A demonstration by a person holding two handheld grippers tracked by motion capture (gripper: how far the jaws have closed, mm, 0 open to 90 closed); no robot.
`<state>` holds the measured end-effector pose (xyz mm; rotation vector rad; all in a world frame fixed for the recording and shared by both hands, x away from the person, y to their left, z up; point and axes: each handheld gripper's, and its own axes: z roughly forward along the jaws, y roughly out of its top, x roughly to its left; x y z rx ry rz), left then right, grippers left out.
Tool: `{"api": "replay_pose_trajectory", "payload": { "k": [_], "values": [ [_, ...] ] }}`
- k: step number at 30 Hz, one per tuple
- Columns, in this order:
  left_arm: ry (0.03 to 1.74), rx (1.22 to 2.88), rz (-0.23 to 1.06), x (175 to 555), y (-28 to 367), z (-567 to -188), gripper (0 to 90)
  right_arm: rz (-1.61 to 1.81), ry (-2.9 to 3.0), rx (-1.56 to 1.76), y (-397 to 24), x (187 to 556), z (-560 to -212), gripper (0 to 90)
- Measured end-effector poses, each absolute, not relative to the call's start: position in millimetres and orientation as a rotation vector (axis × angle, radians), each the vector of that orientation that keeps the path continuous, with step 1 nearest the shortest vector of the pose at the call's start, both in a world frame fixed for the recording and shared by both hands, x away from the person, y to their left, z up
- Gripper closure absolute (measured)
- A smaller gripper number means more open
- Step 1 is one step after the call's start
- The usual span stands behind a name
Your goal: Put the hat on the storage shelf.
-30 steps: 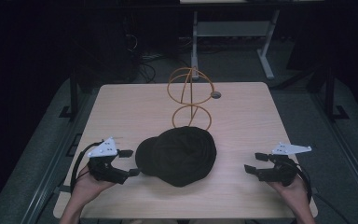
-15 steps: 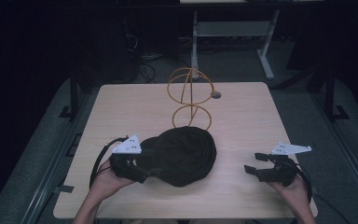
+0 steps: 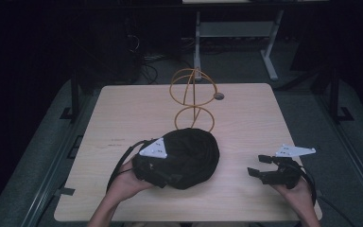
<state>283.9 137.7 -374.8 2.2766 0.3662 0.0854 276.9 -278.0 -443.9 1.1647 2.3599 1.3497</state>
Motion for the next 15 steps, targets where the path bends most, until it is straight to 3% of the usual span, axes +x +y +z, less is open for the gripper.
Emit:
{"api": "replay_pose_trajectory", "payload": {
  "k": [15],
  "values": [
    [0.347,2.473,0.103,287.7,98.0,-386.3,44.4,1.345,2.370,1.144,-275.7,275.9,-443.6,23.6]
  ]
}}
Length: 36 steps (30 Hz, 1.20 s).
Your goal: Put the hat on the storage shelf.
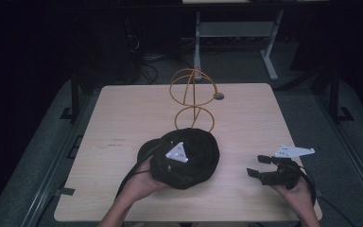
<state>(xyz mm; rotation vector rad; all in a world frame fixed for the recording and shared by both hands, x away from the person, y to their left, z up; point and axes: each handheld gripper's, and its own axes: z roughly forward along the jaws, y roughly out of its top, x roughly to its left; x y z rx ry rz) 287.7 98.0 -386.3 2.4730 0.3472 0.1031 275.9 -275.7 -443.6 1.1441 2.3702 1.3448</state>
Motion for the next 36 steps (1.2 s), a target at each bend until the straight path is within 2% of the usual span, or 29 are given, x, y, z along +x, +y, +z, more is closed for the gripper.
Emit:
{"api": "replay_pose_trajectory", "payload": {
  "k": [9,15,19,22,27,36],
  "values": [
    [0.377,2.610,0.156,289.1,93.1,-396.4,54.6,1.344,2.373,1.138,-274.8,275.4,-443.2,23.6],
    [0.367,2.661,0.161,288.8,90.8,-400.3,68.4,1.338,2.379,1.134,-273.3,275.2,-443.3,23.6],
    [0.330,2.686,0.170,288.8,89.0,-401.3,74.5,1.339,2.379,1.129,-273.0,275.1,-443.3,23.6],
    [0.262,2.716,0.234,286.0,85.2,-399.4,77.6,1.338,2.379,1.129,-272.7,274.9,-443.2,23.6],
    [0.236,2.693,0.226,286.2,87.8,-396.3,79.7,1.339,2.377,1.128,-272.8,274.7,-443.1,23.6],
    [0.229,2.523,0.146,289.4,105.4,-376.8,81.2,1.338,2.377,1.137,-272.4,275.1,-443.6,23.6]
  ]
}}
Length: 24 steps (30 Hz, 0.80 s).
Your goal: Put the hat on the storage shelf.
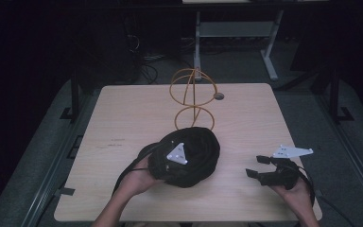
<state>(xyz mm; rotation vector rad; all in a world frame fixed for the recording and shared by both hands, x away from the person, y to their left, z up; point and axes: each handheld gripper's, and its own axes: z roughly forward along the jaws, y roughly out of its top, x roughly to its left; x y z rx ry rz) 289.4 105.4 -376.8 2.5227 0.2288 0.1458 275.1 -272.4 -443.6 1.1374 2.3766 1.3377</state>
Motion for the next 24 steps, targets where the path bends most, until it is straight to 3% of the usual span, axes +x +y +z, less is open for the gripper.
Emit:
{"api": "replay_pose_trajectory", "payload": {
  "k": [13,24],
  "values": [
    [0.277,2.230,-0.059,295.9,131.4,-361.9,81.3,1.365,2.373,1.148,-271.6,274.6,-441.3,24.2],
    [0.281,2.026,-0.211,304.1,139.9,-354.9,81.3,1.508,2.338,1.044,-260.1,267.2,-419.4,23.7]
  ]
}}
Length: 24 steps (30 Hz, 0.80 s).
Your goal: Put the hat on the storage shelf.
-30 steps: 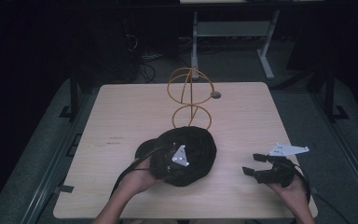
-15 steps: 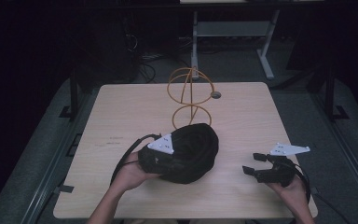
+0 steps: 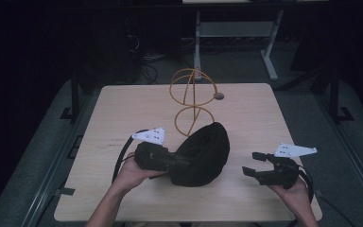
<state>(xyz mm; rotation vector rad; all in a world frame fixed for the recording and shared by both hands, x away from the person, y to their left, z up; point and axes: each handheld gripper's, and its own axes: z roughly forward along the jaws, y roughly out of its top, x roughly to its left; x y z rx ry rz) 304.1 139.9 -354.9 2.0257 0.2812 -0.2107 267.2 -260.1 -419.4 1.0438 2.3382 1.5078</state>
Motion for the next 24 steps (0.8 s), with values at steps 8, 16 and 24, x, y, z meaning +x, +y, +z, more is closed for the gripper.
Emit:
{"api": "replay_pose_trajectory", "payload": {
  "k": [8,16,24],
  "values": [
    [0.264,1.980,-0.229,306.3,135.6,-348.2,81.3,1.641,2.302,0.968,-252.1,262.1,-404.3,21.3],
    [0.211,1.974,-0.242,307.0,116.0,-336.3,81.2,1.711,2.236,0.922,-246.8,264.6,-390.9,18.5],
    [0.132,2.006,-0.247,303.1,95.5,-324.7,81.2,1.726,2.221,0.894,-243.3,268.3,-386.4,30.6]
  ]
}}
